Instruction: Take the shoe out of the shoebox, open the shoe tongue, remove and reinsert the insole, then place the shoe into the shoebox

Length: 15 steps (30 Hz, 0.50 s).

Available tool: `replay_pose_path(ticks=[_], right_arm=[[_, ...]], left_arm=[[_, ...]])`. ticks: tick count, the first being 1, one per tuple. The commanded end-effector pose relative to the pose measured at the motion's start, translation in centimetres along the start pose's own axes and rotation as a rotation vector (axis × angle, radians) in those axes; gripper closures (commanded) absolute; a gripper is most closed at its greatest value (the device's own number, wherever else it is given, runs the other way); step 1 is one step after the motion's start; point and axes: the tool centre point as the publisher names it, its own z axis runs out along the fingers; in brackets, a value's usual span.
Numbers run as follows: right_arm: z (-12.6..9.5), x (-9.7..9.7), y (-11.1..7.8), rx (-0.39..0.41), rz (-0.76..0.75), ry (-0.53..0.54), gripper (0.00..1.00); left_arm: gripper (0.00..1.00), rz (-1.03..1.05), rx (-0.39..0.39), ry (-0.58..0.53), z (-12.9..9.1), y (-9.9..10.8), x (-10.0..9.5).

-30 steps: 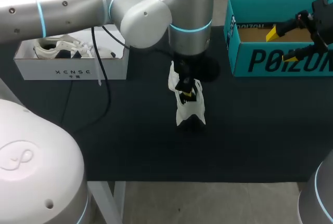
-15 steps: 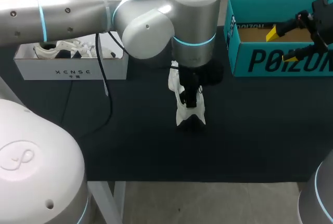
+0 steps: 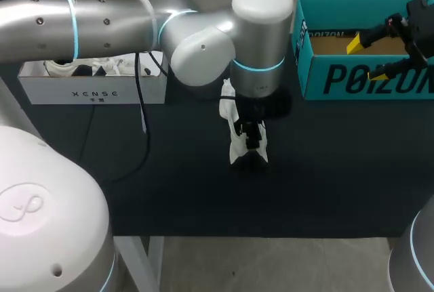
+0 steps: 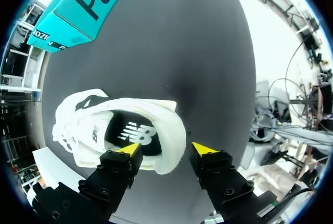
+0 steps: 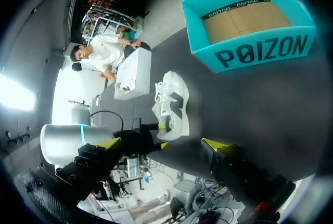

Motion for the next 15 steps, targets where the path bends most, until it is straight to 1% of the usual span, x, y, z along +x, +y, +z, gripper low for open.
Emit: replay_pose_path(ticks=[1, 5, 6, 7, 8, 11, 14, 15], right_arm=[[0.1, 0.0, 0.1, 0.001, 0.002, -0.004, 0.00], [0.1, 0.0, 0.1, 0.001, 0.002, -0.004, 0.00], [0.1, 0.0, 0.1, 0.001, 0.002, -0.004, 0.00], [0.1, 0.0, 0.1, 0.001, 0.002, -0.004, 0.00], [0.1, 0.0, 0.1, 0.001, 0.002, -0.004, 0.00], [0.1, 0.0, 0.1, 0.001, 0.002, -0.004, 0.00], [0.1, 0.0, 0.1, 0.001, 0.002, -0.004, 0.00], [0.1, 0.0, 0.1, 0.001, 0.002, -0.004, 0.00]], left_arm=[[0.32, 0.010, -0.009, -0.002, 1.3, -1.0, -0.2], [0.28, 0.025, 0.004, -0.004, 2.4, -1.3, -0.2], [0.28, 0.029, 0.008, -0.001, 2.7, -1.3, -0.2], [0.32, 0.032, 0.009, 0.000, 2.9, -1.4, -0.2], [0.34, 0.032, 0.011, 0.006, 3.1, -1.4, -0.1], [0.34, 0.034, 0.017, 0.007, 3.2, -1.4, 0.1], [0.31, 0.035, 0.025, 0.009, 3.3, -1.3, 0.2], [0.32, 0.036, 0.032, 0.009, 3.3, -1.2, 0.3]])
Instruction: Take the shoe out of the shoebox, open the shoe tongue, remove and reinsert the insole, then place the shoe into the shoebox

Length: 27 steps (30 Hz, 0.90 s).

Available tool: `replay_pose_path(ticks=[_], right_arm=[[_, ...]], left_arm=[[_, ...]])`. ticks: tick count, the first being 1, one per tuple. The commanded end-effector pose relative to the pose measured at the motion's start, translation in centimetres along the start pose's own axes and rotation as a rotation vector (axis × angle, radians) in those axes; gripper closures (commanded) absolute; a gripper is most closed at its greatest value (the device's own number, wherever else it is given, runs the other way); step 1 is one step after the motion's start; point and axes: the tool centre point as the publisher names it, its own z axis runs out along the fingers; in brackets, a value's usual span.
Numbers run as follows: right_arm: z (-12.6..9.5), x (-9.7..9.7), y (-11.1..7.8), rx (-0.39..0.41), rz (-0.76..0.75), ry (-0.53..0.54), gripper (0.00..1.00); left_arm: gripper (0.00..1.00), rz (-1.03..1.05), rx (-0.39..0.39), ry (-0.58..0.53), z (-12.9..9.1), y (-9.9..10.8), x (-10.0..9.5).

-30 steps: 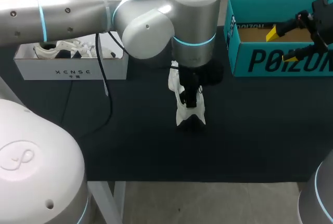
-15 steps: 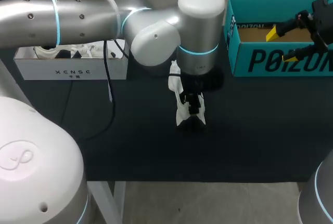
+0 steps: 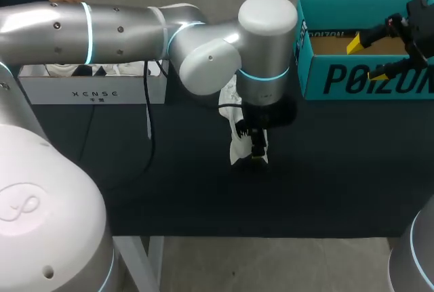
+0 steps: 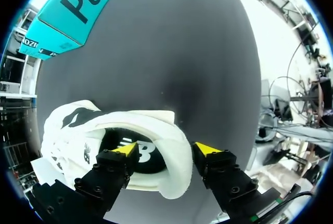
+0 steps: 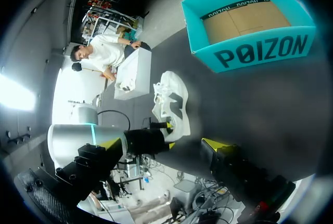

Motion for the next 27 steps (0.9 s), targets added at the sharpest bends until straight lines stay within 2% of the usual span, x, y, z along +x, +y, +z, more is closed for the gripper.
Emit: replay_pose_path(ticks=[1, 4, 5, 11, 19, 23, 25, 26, 27], right_arm=[[0.1, 0.0, 0.0, 0.001, 0.002, -0.004, 0.00], [0.1, 0.0, 0.0, 0.001, 0.002, -0.004, 0.00], [0.1, 0.0, 0.0, 0.001, 0.002, -0.004, 0.00], [0.1, 0.0, 0.0, 0.001, 0.002, -0.004, 0.00], [0.1, 0.0, 0.0, 0.001, 0.002, -0.004, 0.00], [0.1, 0.0, 0.0, 0.001, 0.002, -0.004, 0.00], [0.1, 0.0, 0.0, 0.001, 0.002, -0.004, 0.00], [0.1, 0.0, 0.0, 0.001, 0.002, -0.004, 0.00], [0.1, 0.0, 0.0, 0.001, 0.002, -0.004, 0.00]], left_arm=[[0.31, 0.008, 0.030, -0.006, 0.7, 0.3, 0.1], [0.26, 0.020, 0.060, -0.012, -0.5, 0.2, 0.5], [0.15, 0.020, 0.058, -0.004, -0.9, 0.1, 0.5], [0.14, 0.035, 0.067, -0.005, -2.0, -0.2, 0.8], [0.18, 0.022, 0.044, 0.002, -1.5, 0.0, 1.1], [0.20, 0.016, 0.002, 0.003, -0.8, -0.2, 0.9], [0.25, 0.013, 0.011, 0.005, -0.5, -0.1, 0.8], [0.32, 0.014, 0.007, 0.008, -0.5, -0.1, 0.8], [0.35, 0.014, 0.007, 0.010, -0.3, -0.1, 0.8]])
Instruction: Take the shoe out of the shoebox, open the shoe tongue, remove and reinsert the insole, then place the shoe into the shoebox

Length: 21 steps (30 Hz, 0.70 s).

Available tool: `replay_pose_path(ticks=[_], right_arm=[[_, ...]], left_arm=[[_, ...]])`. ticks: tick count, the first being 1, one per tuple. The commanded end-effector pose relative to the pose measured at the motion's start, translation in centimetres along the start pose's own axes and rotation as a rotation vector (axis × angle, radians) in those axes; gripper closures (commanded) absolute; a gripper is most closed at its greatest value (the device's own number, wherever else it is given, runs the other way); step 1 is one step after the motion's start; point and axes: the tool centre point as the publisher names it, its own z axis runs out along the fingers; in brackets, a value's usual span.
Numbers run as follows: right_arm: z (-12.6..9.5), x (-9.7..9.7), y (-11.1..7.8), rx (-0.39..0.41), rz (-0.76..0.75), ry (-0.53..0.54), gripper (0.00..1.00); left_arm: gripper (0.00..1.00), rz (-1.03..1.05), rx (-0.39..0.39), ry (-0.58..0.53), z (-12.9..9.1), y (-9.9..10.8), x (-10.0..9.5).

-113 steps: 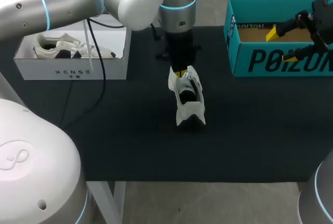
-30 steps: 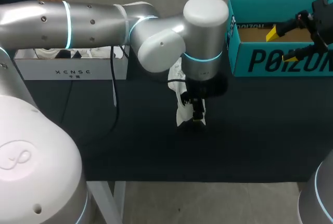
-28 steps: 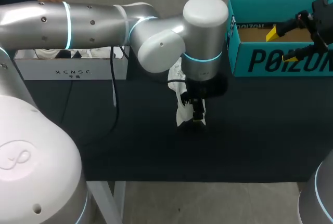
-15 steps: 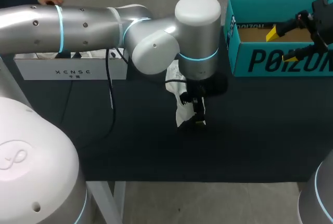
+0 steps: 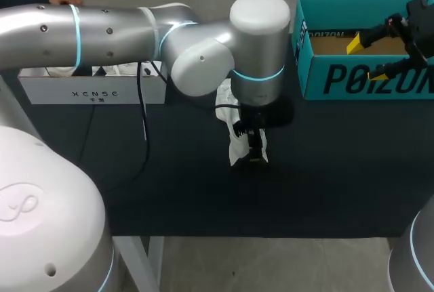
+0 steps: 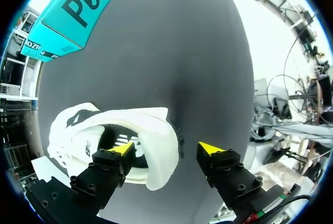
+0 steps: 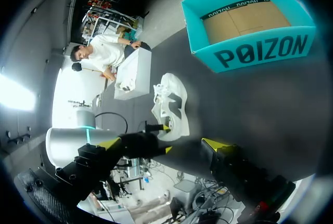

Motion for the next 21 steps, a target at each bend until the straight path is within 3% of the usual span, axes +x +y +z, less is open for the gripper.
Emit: replay_pose_path(ticks=[1, 4, 7, 12, 13, 15, 18, 21], right_arm=[[0.1, 0.0, 0.0, 0.001, 0.002, -0.004, 0.00], [0.1, 0.0, 0.0, 0.001, 0.002, -0.004, 0.00], [0.1, 0.0, 0.0, 0.001, 0.002, -0.004, 0.00], [0.1, 0.0, 0.0, 0.001, 0.002, -0.004, 0.00], [0.1, 0.0, 0.0, 0.001, 0.002, -0.004, 0.00], [0.1, 0.0, 0.0, 0.001, 0.002, -0.004, 0.00], [0.1, 0.0, 0.0, 0.001, 0.002, -0.004, 0.00], [0.1, 0.0, 0.0, 0.001, 0.002, -0.004, 0.00]], left_arm=[[0.36, 0.001, -0.011, 0.009, 0.8, -0.6, -0.2], [0.39, -0.007, -0.014, 0.009, 0.9, -0.3, 0.0], [0.33, -0.013, -0.006, 0.011, 1.0, 0.2, 0.4], [0.04, -0.009, 0.003, 0.009, 0.8, 0.6, 0.8], [0.02, -0.010, -0.004, 0.008, 0.8, 0.7, 0.8], [0.03, -0.010, -0.007, 0.007, 0.8, 0.8, 0.9], [0.17, -0.005, -0.022, 0.007, 1.1, 0.9, 0.6], [0.17, -0.003, -0.028, 0.006, 1.3, 0.9, 0.3]])
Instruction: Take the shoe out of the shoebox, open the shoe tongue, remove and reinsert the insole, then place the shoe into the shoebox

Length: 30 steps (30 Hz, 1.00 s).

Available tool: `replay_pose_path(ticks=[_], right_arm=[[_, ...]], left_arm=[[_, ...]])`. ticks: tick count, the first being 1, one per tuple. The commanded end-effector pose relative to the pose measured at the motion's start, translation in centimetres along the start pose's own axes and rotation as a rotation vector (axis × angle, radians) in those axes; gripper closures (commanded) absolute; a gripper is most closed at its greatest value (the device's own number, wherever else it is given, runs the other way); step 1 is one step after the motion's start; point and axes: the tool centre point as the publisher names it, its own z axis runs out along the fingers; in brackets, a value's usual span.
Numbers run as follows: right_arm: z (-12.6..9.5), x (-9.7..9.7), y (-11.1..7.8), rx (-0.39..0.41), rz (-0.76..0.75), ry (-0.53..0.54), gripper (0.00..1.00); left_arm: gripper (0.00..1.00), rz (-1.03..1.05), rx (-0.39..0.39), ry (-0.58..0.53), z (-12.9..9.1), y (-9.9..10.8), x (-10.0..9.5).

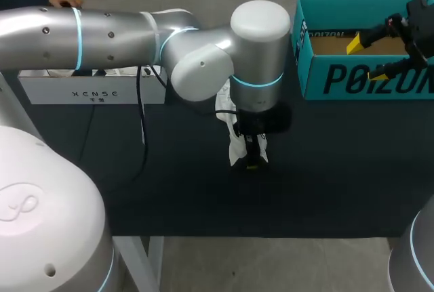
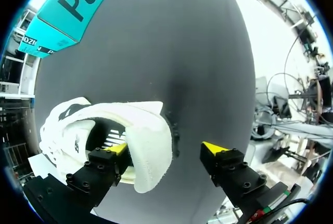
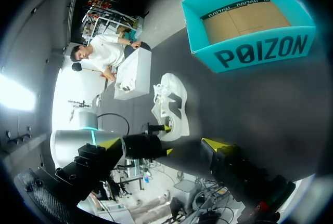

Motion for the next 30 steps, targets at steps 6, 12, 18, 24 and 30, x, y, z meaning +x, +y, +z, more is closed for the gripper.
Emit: replay_pose_path(ticks=[6, 12, 18, 24, 30], right_arm=[[0.1, 0.0, 0.0, 0.001, 0.002, -0.004, 0.00], [0.1, 0.0, 0.0, 0.001, 0.002, -0.004, 0.00], [0.1, 0.0, 0.0, 0.001, 0.002, -0.004, 0.00], [0.1, 0.0, 0.0, 0.001, 0.002, -0.004, 0.00], [0.1, 0.0, 0.0, 0.001, 0.002, -0.004, 0.00]], left_arm=[[0.18, 0.009, -0.024, 0.007, 1.0, -0.4, -0.7], [0.19, 0.016, -0.023, 0.028, 1.9, -0.6, -0.8], [0.75, 0.010, -0.014, 0.037, 2.2, -0.4, -0.5], [1.00, 0.015, -0.007, 0.044, 2.3, -0.4, -0.1], [1.00, 0.042, 0.011, 0.054, 1.0, -0.6, 1.1]])
